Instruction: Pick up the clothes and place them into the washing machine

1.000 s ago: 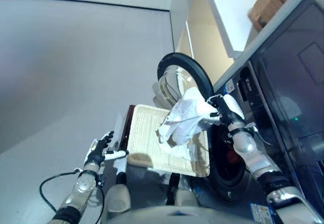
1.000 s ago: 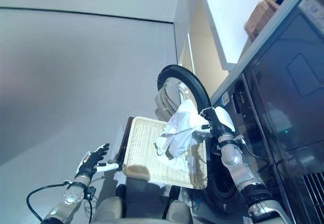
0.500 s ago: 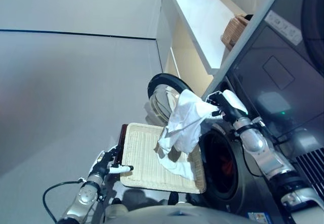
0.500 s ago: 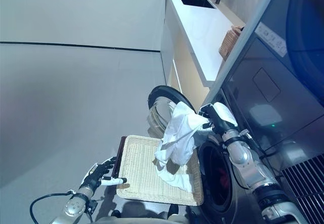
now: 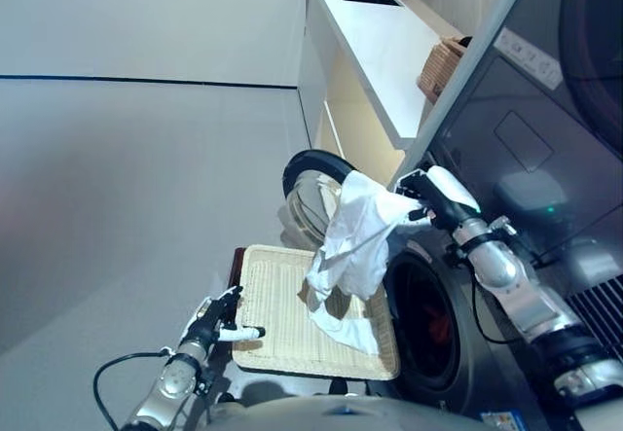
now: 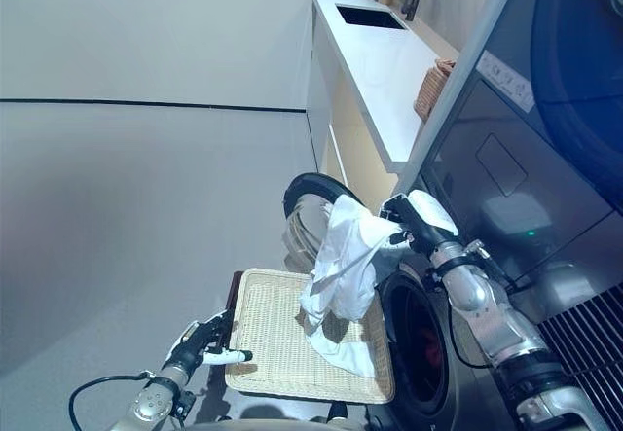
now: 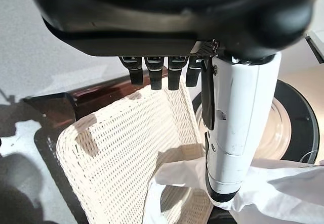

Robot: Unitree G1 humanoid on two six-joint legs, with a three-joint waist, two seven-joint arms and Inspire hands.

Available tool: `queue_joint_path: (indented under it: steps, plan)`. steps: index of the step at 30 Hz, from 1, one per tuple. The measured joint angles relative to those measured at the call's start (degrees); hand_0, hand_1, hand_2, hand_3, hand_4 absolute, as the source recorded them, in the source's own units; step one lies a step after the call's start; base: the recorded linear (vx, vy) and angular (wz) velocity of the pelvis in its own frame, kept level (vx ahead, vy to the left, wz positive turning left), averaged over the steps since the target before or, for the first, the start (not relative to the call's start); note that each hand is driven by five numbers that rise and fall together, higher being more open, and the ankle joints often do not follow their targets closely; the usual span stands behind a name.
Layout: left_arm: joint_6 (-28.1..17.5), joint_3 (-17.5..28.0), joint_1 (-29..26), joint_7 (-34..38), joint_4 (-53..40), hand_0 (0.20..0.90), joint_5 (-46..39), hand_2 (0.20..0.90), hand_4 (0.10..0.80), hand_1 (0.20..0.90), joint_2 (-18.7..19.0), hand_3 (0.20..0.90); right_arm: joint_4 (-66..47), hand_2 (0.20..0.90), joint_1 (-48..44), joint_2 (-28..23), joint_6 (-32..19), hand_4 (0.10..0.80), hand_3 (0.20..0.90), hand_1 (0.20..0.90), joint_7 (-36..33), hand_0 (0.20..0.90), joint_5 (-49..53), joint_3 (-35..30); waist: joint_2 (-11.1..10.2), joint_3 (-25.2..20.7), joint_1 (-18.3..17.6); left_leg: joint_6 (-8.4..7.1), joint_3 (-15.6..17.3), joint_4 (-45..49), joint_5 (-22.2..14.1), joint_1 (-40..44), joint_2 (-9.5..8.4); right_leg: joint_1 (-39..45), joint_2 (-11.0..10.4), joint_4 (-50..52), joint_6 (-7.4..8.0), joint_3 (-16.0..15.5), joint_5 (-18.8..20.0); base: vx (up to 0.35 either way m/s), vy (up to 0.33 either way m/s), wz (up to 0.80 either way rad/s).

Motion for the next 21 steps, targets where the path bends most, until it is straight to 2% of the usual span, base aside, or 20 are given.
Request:
queue_joint_path:
  steps: [3, 12, 19, 21]
  plan:
    - [0.0, -0.1, -0.7, 0.0, 0.0, 0.9, 0.0, 0.9, 0.8, 0.9, 0.0, 0.9, -0.2, 0.2, 0.0, -0.4, -0.4, 0.3, 0.2, 0.2, 0.1, 0.2, 1.5, 0.0, 0.0, 0.0, -0.1, -0.02, 0.0, 0.0, 0.1, 0.0, 0.0, 0.0, 0.0, 0.0, 0.01, 0.0, 0.0, 0.0, 0.0, 0.0]
    - [0.1, -4.8, -4.8, -0.5, -1.2, 0.9, -3.2, 0.9, 0.8, 0.9, -0.1, 0.9, -0.2, 0.2, -2.2, -1.0, -0.4, 0.3, 0.2, 0.2, 2.5, 0.2, 3.9, 2.3, 0.0, 0.0, -1.4, 0.12, 0.1, 0.0, 0.3, 0.1, 0.0, 0.1, 0.0, 0.0, 0.07, 0.1, 0.0, 0.0, 0.0, 0.0]
    - [0.5, -7.4, -12.1, -2.0, -4.1, 0.9, -12.5, 0.9, 0.8, 0.9, -2.3, 0.9, -0.3, 0.2, -5.5, -1.7, -0.2, 0.3, 0.2, 0.2, 3.9, 0.2, 8.8, 4.6, 0.1, -0.1, -3.2, 0.12, 0.2, 0.0, 0.3, 1.2, 0.01, 1.2, 0.1, 0.0, -0.19, 0.4, 0.3, 0.0, 0.0, 0.0]
    - [0.5, -8.6, -13.5, -2.4, -4.8, 0.9, -13.6, 0.9, 0.8, 0.9, -2.1, 0.9, -0.5, 0.2, -6.2, -2.2, -0.2, 0.3, 0.2, 0.2, 3.9, 0.2, 10.3, 5.3, 0.2, -0.1, -3.2, 0.12, 0.3, -0.1, 0.0, 2.0, 0.01, 1.8, 0.0, 0.0, 0.44, 0.5, -0.4, -0.008, 0.001, -0.04]
